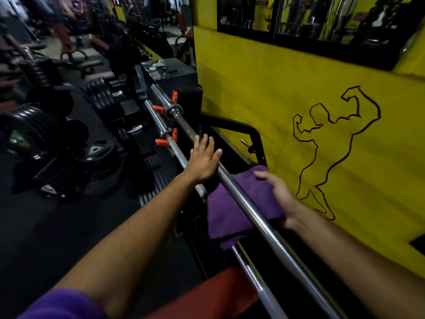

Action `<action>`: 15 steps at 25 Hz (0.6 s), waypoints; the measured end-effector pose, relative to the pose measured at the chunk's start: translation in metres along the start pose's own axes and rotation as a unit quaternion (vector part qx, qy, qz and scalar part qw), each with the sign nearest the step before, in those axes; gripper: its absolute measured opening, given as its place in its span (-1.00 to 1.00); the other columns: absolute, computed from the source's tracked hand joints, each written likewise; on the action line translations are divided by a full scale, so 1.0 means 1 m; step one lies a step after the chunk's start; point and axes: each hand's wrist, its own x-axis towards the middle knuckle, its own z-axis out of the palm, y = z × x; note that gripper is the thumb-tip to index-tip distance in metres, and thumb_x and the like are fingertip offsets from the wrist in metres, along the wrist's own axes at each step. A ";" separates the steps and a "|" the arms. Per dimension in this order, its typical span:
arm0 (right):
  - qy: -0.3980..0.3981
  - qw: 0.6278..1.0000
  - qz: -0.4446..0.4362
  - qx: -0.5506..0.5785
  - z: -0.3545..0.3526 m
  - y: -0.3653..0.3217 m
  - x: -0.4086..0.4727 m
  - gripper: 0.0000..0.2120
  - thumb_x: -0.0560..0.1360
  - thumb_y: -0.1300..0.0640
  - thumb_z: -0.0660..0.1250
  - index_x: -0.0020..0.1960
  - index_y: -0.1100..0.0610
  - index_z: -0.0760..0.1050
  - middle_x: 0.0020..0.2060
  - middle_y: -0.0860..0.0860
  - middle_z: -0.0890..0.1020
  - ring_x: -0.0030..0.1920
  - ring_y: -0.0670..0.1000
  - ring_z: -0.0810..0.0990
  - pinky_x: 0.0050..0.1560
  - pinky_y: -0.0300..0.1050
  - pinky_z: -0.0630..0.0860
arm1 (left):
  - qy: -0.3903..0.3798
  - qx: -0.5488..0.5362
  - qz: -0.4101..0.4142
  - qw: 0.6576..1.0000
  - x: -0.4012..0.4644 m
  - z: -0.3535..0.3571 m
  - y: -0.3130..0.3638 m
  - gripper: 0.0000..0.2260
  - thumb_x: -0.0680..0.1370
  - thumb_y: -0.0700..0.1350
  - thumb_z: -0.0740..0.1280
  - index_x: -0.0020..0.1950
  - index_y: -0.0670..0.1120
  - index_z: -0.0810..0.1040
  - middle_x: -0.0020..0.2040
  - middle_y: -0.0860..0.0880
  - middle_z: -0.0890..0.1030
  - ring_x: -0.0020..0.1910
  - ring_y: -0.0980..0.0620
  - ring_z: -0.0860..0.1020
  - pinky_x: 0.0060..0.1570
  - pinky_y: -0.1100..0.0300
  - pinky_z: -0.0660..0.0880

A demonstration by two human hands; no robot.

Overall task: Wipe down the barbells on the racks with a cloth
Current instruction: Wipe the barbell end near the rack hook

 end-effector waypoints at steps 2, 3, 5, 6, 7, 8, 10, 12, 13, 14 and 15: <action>-0.051 0.998 0.024 0.031 0.024 0.007 0.017 -0.75 0.57 0.00 0.31 0.01 0.20 0.56 -0.20 0.14 0.65 -0.24 0.07 0.65 -0.16 -0.13 0.62 | 0.011 0.013 0.003 1.000 -0.002 0.000 0.004 -0.45 0.74 0.06 0.01 0.66 -0.15 -0.02 0.66 -0.13 -0.12 0.61 -0.10 -0.30 0.56 -0.13 -0.21; -0.074 0.996 0.033 0.033 0.030 0.006 0.022 -0.79 0.58 0.02 0.30 0.00 0.18 0.53 -0.23 0.11 0.64 -0.28 0.05 0.65 -0.21 -0.16 0.61 | 0.016 0.017 0.005 1.000 -0.002 0.001 0.004 -0.46 0.74 0.05 0.01 0.65 -0.16 -0.01 0.66 -0.15 -0.10 0.61 -0.12 -0.28 0.57 -0.13 -0.20; -0.102 0.994 0.045 -0.015 0.033 0.004 0.027 -0.78 0.58 0.02 0.32 0.06 0.18 0.52 -0.20 0.12 0.64 -0.28 0.03 0.64 -0.19 -0.16 0.60 | 0.018 0.018 0.000 1.000 -0.002 0.000 0.004 -0.43 0.71 0.09 -0.01 0.64 -0.18 0.04 0.65 -0.19 -0.04 0.62 -0.17 -0.22 0.57 -0.16 -0.16; -0.106 0.992 0.045 -0.047 0.031 0.006 0.024 -0.75 0.58 -0.02 0.34 0.07 0.17 0.54 -0.15 0.14 0.64 -0.25 0.04 0.64 -0.14 -0.13 0.59 | 0.017 0.024 -0.001 1.000 -0.002 -0.001 0.003 -0.37 0.66 0.15 -0.04 0.64 -0.19 0.06 0.65 -0.21 -0.02 0.63 -0.19 -0.19 0.57 -0.19 -0.13; -0.103 0.991 0.043 -0.072 0.025 0.010 0.019 -0.72 0.57 -0.05 0.36 0.09 0.16 0.56 -0.09 0.18 0.65 -0.19 0.06 0.64 -0.07 -0.09 0.57 | 0.016 0.032 0.000 0.999 0.001 0.000 0.000 -0.31 0.61 0.19 -0.09 0.63 -0.21 0.08 0.64 -0.23 0.01 0.63 -0.21 -0.16 0.56 -0.21 -0.12; -0.098 0.991 0.044 -0.086 0.019 0.014 0.011 -0.69 0.55 -0.09 0.38 0.12 0.14 0.57 -0.03 0.20 0.64 -0.14 0.08 0.64 -0.02 -0.05 0.56 | 0.020 0.042 0.006 0.999 0.005 0.002 -0.006 -0.26 0.57 0.22 -0.12 0.62 -0.23 0.09 0.64 -0.25 0.03 0.63 -0.23 -0.13 0.56 -0.22 -0.12; -0.090 0.990 0.054 -0.098 0.002 0.024 -0.013 -0.63 0.53 -0.13 0.41 0.19 0.12 0.57 -0.01 0.17 0.66 -0.11 0.08 0.65 -0.03 -0.05 0.58 | 0.022 0.049 0.012 0.999 0.009 0.006 -0.011 -0.25 0.58 0.23 -0.13 0.61 -0.26 0.10 0.63 -0.27 0.05 0.63 -0.25 -0.11 0.56 -0.21 -0.14; -0.089 0.988 0.079 -0.101 -0.017 0.034 -0.045 -0.58 0.51 -0.16 0.42 0.18 0.15 0.60 -0.02 0.14 0.70 -0.11 0.09 0.69 -0.05 -0.06 0.61 | 0.026 0.032 0.000 0.999 0.006 0.008 -0.007 -0.40 0.69 0.10 -0.04 0.61 -0.26 0.09 0.63 -0.27 0.01 0.62 -0.24 -0.15 0.54 -0.19 -0.17; -0.084 0.986 0.092 -0.111 -0.027 0.039 -0.063 -0.53 0.49 -0.19 0.43 0.16 0.18 0.63 -0.01 0.14 0.72 -0.07 0.11 0.70 -0.01 -0.04 0.62 | 0.040 0.024 -0.004 0.999 0.005 0.009 -0.006 -0.46 0.72 0.03 0.00 0.62 -0.26 0.08 0.64 -0.25 -0.02 0.62 -0.23 -0.17 0.55 -0.17 -0.18; -0.076 0.985 0.100 -0.121 -0.036 0.043 -0.080 -0.50 0.47 -0.21 0.44 0.16 0.19 0.64 0.01 0.14 0.73 -0.03 0.14 0.71 0.04 -0.01 0.62 | 0.053 0.019 0.001 0.998 0.004 0.009 -0.006 -0.48 0.74 0.00 0.02 0.62 -0.26 0.06 0.64 -0.23 -0.04 0.62 -0.21 -0.18 0.55 -0.16 -0.20; -0.063 0.984 0.107 -0.131 -0.046 0.047 -0.096 -0.49 0.46 -0.21 0.44 0.17 0.19 0.65 0.01 0.15 0.73 0.02 0.16 0.72 0.09 0.00 0.61 | 0.052 0.016 0.003 0.999 0.004 0.008 -0.006 -0.48 0.74 0.00 0.01 0.62 -0.25 0.04 0.65 -0.22 -0.05 0.62 -0.20 -0.20 0.56 -0.13 -0.22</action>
